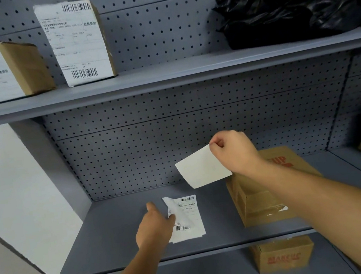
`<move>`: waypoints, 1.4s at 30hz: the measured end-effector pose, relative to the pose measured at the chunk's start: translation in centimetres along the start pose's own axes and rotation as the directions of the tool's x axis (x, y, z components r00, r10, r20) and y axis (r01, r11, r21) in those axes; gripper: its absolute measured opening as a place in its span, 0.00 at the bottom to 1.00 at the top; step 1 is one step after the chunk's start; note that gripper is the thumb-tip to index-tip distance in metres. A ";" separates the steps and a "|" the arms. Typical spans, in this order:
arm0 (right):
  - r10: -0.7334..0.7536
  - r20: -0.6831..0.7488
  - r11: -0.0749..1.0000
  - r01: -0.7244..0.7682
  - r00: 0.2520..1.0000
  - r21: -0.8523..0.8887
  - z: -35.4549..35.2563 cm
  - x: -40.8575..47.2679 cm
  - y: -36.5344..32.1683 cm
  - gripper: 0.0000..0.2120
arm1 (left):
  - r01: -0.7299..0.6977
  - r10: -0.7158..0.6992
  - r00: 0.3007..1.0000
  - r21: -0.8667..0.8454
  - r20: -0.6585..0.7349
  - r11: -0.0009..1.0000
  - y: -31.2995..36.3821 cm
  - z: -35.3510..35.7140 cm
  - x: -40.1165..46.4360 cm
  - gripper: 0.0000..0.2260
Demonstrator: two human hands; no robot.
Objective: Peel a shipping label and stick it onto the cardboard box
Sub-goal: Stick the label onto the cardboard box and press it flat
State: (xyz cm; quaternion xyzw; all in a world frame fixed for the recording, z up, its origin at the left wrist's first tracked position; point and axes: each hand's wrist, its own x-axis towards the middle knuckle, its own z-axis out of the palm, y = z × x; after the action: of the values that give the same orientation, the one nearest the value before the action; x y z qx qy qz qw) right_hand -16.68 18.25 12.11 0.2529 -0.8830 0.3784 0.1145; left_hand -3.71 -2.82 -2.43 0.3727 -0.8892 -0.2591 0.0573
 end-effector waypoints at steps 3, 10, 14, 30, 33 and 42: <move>-0.018 -0.017 1.000 0.018 1.000 -0.009 -0.1 -0.3 0.0 0.10 | -0.091 0.095 0.995 -0.214 0.008 0.973 2.4 -0.6 -0.5 0.09; -0.298 -0.103 0.948 0.282 0.949 -0.148 -0.3 -2.8 0.8 0.07 | 0.189 0.125 0.959 -0.900 0.256 0.392 10.6 -3.8 -2.2 0.14; -0.427 -0.098 0.891 0.400 0.899 -0.216 -0.9 -4.5 1.5 0.07 | 0.301 0.159 0.929 -0.933 0.334 0.199 12.9 -4.4 -2.2 0.16; -0.288 -0.026 0.957 0.289 0.957 0.028 -4.3 -5.5 6.5 0.08 | 0.308 0.187 0.911 -0.908 0.367 0.284 18.8 -2.7 -3.7 0.12; 0.069 -0.050 0.989 -0.061 0.996 0.138 -6.2 -3.6 9.1 0.06 | 0.302 0.170 0.916 -0.906 0.362 0.298 20.0 -2.2 -3.9 0.11; 0.434 0.408 0.682 -0.589 0.803 0.434 -8.5 -0.4 14.0 0.11 | 0.295 0.224 0.899 -0.898 0.376 0.326 24.0 -0.7 -5.0 0.11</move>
State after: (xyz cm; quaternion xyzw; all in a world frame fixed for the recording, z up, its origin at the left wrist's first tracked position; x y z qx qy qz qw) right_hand -23.70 32.77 9.22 0.0643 -0.7810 0.5898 -0.1953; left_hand -15.13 14.49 10.68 0.2206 -0.5501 -0.8034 0.0564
